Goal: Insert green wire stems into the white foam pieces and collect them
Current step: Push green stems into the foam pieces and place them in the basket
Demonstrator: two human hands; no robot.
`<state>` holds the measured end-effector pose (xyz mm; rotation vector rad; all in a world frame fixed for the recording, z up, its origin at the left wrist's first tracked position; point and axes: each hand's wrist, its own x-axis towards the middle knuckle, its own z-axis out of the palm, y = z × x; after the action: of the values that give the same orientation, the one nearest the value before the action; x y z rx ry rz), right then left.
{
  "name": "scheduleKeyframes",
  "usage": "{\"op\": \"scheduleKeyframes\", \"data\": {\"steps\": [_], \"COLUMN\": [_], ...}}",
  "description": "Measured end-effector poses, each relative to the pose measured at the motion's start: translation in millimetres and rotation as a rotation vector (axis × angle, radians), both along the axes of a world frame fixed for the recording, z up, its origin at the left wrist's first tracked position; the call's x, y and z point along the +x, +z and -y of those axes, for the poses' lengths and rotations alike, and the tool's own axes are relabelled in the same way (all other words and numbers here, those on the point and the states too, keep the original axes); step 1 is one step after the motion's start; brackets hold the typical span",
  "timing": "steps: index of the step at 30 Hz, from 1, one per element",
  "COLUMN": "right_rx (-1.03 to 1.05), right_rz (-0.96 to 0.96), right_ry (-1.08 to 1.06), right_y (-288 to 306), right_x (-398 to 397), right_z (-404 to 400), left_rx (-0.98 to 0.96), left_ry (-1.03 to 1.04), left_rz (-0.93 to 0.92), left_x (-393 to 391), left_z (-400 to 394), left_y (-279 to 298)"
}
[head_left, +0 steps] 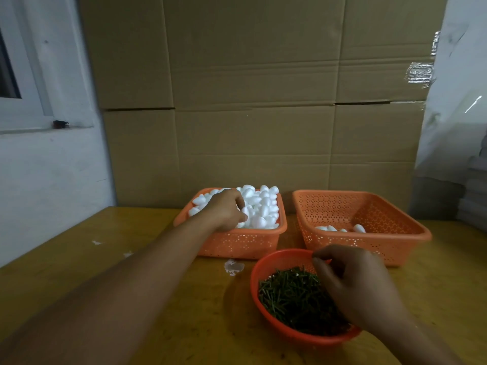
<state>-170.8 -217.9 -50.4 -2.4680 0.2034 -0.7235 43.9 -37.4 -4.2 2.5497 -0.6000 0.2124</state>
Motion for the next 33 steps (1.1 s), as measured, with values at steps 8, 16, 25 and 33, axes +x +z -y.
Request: {"op": "scheduleKeyframes", "data": {"steps": [8, 16, 25, 33], "right_rx": [-0.013, -0.024, -0.18, -0.377], "right_rz": [-0.023, -0.029, -0.221, -0.495], "right_ry": [0.003, -0.003, 0.053, 0.113], "right_y": [1, 2, 5, 8], "right_x": [-1, -1, -4, -4], "right_z": [-4, -6, -7, -17], "left_rx": [-0.543, -0.568, -0.614, -0.592], "left_ry": [-0.257, -0.499, -0.601, -0.609], "left_rz": [0.051, 0.037, -0.158, -0.116], "left_x": [-49, -103, -123, -125], "left_z": [-3, -6, -12, -9], "left_y": [-16, -38, -51, -55]}}
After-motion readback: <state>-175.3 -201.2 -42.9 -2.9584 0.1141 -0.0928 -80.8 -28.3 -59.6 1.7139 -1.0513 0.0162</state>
